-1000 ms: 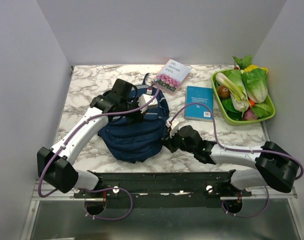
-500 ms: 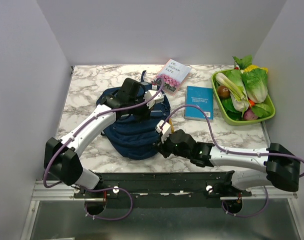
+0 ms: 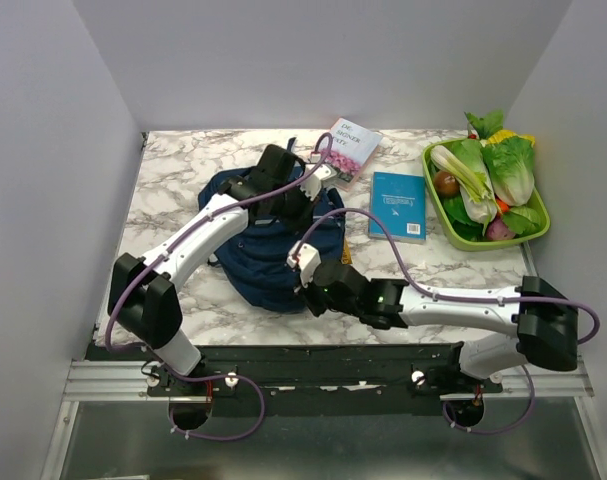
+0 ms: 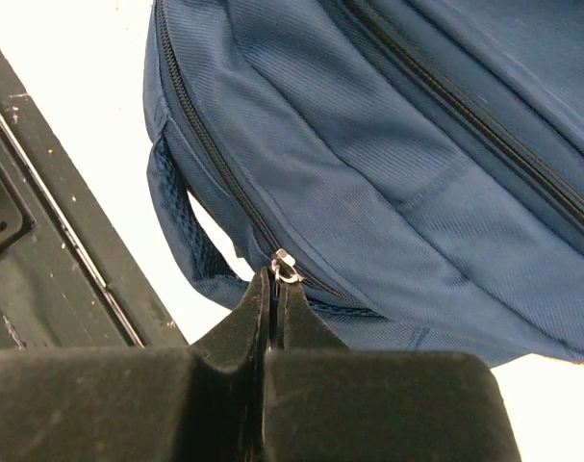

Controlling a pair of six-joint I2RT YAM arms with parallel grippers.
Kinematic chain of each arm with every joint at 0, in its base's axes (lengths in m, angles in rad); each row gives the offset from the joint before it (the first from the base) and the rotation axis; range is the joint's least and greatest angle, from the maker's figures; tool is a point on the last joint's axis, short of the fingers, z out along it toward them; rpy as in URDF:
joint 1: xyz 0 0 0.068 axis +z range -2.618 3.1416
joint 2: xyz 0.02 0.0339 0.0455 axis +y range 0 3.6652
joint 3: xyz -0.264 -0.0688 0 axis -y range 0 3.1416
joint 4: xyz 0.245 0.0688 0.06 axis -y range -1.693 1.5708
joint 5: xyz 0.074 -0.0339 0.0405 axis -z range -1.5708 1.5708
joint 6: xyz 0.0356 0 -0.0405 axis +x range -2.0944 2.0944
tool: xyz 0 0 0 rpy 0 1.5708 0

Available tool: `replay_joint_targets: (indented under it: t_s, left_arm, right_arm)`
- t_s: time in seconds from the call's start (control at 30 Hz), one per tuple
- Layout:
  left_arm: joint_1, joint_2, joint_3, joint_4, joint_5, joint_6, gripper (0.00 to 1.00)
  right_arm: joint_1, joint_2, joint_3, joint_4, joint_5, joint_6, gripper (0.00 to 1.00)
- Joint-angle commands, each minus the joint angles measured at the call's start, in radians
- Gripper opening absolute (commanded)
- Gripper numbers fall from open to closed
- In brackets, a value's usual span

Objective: Pack the student bag
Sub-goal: Unzip the student bag at the center of the board.

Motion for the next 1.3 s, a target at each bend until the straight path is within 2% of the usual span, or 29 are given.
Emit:
replay_joint_targets:
  t_s: [0.0,0.07,0.17,0.2,0.3,0.5,0.7,0.87,1.03,1.27]
  left_arm:
    - [0.0,0.048,0.111,0.282,-0.078,-0.122,0.0]
    - [0.0,0.068,0.137,0.29,-0.087,-0.156,0.0]
    - [-0.001,0.088,0.16,0.294,-0.105,-0.228,0.0]
    - [-0.001,0.09,0.163,0.294,-0.122,-0.24,0.0]
    - [-0.001,0.061,0.136,0.319,-0.153,-0.27,0.0]
    - [-0.001,-0.045,0.079,0.334,-0.245,-0.29,0.0]
    - [0.0,-0.07,0.053,0.317,-0.274,-0.303,0.0]
    - [0.014,-0.046,0.022,0.328,-0.265,-0.291,0.0]
    - [0.069,0.054,0.024,0.386,-0.268,-0.285,0.0]
    - [0.114,0.152,0.084,0.471,-0.199,-0.421,0.0]
  right_arm:
    - [0.055,0.078,0.145,-0.056,-0.063,0.001,0.01]
    - [0.055,0.091,0.197,-0.11,-0.007,0.022,0.01]
    - [0.055,0.074,0.202,-0.176,0.145,0.053,0.01]
    - [0.051,0.065,0.212,-0.21,0.263,0.076,0.01]
    - [0.011,0.039,0.194,-0.297,0.38,0.087,0.01]
    - [-0.184,-0.017,0.137,-0.279,0.27,0.056,0.01]
    - [-0.288,0.127,0.293,-0.256,0.235,-0.057,0.01]
    - [-0.302,0.177,0.392,-0.322,0.207,-0.068,0.01]
    - [-0.301,0.059,0.286,-0.302,0.106,-0.05,0.01]
    - [-0.291,0.075,0.286,-0.353,0.041,-0.015,0.01]
